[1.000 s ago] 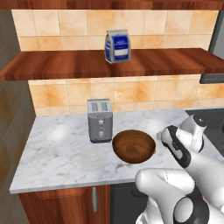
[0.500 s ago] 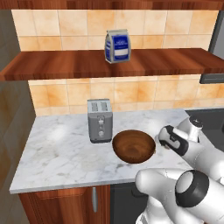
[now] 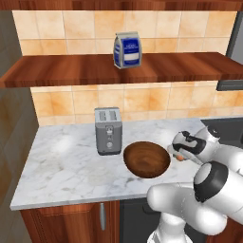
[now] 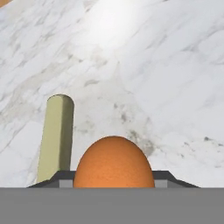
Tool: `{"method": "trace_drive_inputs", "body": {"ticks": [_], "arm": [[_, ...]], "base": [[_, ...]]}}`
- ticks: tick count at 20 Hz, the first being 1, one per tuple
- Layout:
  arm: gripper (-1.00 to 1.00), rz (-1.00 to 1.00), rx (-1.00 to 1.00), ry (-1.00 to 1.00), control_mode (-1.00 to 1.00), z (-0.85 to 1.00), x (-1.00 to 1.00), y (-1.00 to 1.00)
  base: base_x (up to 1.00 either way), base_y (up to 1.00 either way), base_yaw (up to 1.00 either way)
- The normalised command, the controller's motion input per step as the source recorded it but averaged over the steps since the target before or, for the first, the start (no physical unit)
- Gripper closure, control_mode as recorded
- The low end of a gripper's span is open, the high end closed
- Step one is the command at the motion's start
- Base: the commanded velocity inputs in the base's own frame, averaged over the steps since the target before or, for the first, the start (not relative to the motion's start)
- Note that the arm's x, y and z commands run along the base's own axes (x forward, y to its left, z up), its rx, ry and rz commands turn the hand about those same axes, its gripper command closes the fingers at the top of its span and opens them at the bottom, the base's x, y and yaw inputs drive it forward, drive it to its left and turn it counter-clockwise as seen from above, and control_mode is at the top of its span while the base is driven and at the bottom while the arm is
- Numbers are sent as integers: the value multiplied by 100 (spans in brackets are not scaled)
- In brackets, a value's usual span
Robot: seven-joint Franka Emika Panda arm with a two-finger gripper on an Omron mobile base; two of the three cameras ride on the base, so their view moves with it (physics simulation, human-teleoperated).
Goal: Pick the egg and butter from the fridge and place them by the bowl for mixing.
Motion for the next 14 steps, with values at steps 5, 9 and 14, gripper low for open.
{"method": "trace_drive_inputs", "body": {"ticks": [5,9,14], "arm": [[-100,0,2,1,-100,-27,13,10],[-100,0,2,3,-100,-24,1,5],[-100,0,5,3,-100,-8,-2,4]], "base": [[0,0,0],[0,0,0],[0,0,0]]}}
